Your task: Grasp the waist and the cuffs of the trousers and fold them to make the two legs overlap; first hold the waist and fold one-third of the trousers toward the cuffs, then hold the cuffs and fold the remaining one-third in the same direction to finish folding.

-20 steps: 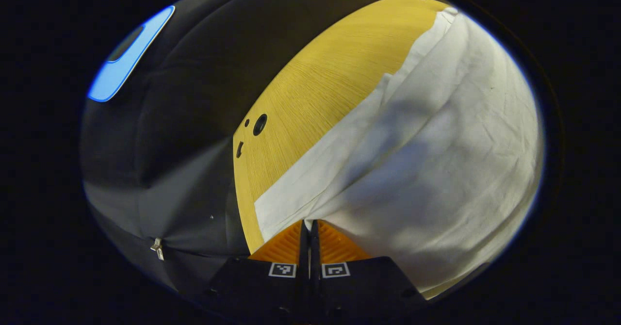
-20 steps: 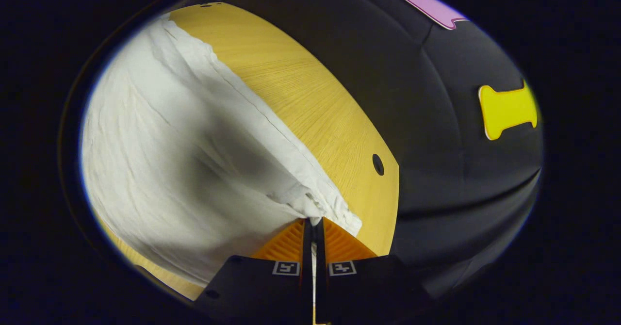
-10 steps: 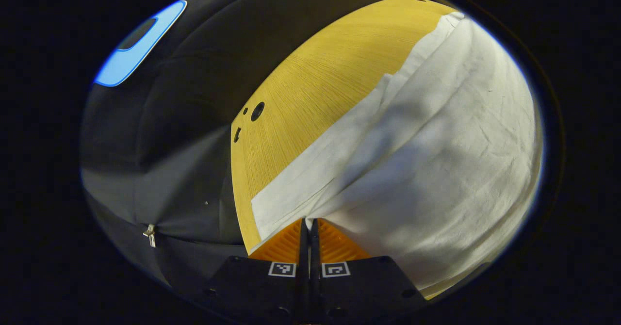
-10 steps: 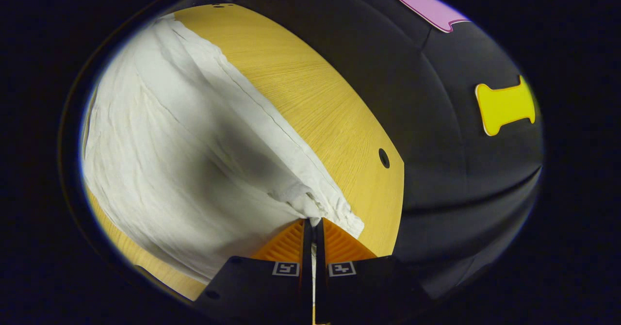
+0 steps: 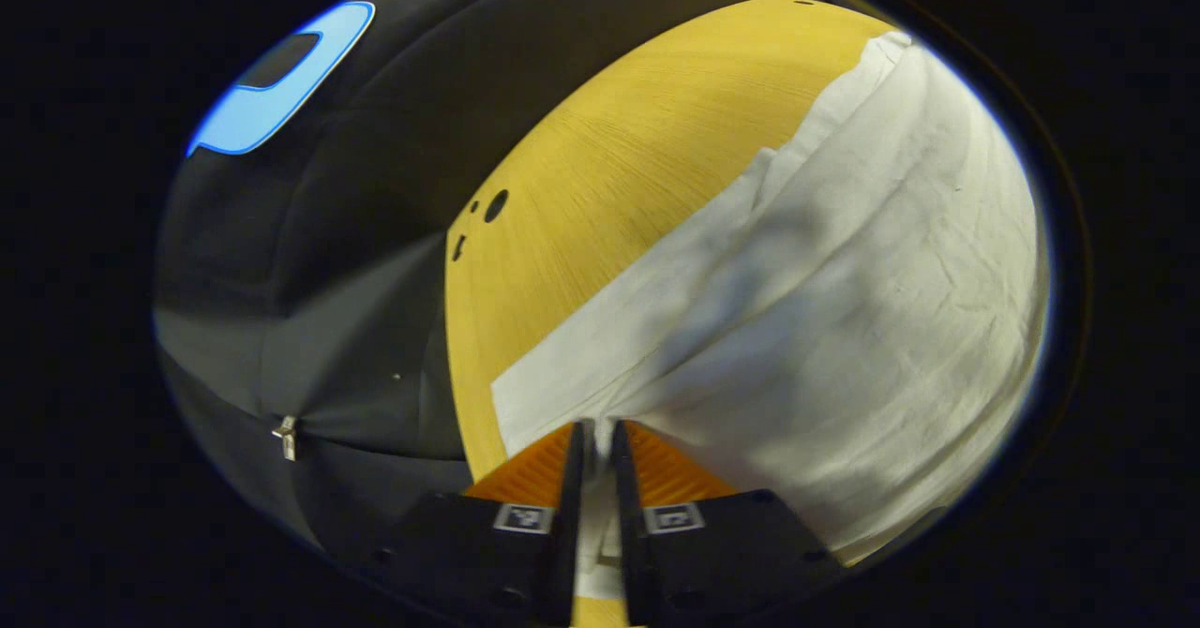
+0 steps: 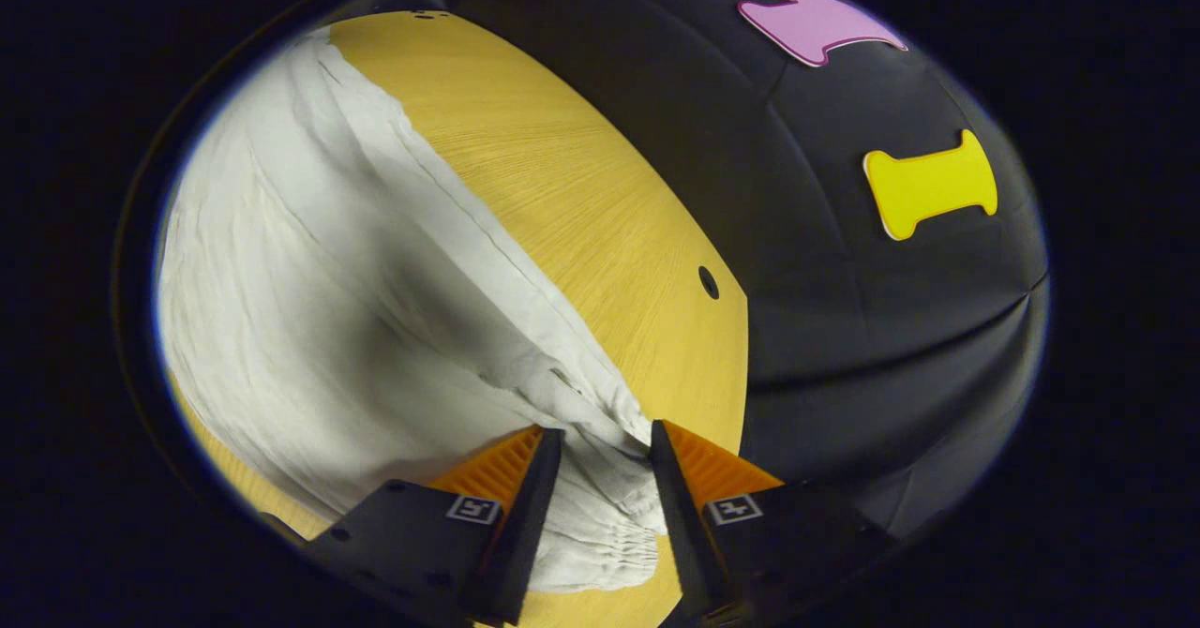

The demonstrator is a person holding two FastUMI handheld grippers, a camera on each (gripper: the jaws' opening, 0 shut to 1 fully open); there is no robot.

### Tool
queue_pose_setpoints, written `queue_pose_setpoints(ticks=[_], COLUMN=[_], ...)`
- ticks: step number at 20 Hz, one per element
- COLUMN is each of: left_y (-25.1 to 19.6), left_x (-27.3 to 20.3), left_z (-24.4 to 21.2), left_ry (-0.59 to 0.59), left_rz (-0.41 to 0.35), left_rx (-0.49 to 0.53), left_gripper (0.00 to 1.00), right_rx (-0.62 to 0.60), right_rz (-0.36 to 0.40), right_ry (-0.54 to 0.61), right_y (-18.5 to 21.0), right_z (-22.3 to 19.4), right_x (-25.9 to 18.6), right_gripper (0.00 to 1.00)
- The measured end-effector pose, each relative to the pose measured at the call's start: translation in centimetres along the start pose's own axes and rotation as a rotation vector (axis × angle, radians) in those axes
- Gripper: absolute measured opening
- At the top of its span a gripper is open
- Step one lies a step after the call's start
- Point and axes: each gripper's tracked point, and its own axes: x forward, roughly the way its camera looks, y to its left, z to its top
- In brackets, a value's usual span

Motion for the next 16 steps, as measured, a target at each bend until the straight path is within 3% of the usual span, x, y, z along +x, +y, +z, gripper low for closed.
queue_pose_setpoints(ticks=[1,2,4,5,8,11,16], left_y=[0.7,1.2,2.0,3.0,4.3,4.6,4.2], left_x=[-0.4,-0.7,-1.7,-2.4,-4.8,-6.9,-8.5], left_z=[0.2,0.5,1.3,1.6,2.6,2.7,1.0], left_ry=[-0.01,-0.026,-0.07,-0.092,-0.165,-0.208,-0.206], left_rz=[0.014,0.023,0.032,0.062,0.094,0.073,0.01], left_rx=[-0.003,-0.01,-0.033,-0.036,-0.087,-0.184,-0.437], left_gripper=[0.38,0.54,0.85,0.91,0.94,0.96,0.96], right_rx=[0.03,0.081,0.192,0.251,0.526,0.974,1.523], right_rz=[-0.009,-0.003,-0.017,-0.033,-0.01,0.054,0.051], right_ry=[0.001,0.006,-0.006,-0.016,-0.031,-0.011,0.145], right_y=[-0.8,-1.0,-2.3,-3.4,-4.9,-5.2,-2.4], right_z=[0.1,0.0,0.1,0.2,0.6,0.3,-3.9], right_x=[-0.4,-0.9,-2.0,-2.9,-5.8,-8.3,-9.8], right_gripper=[0.75,0.94,0.98,0.98,0.98,0.98,0.98])
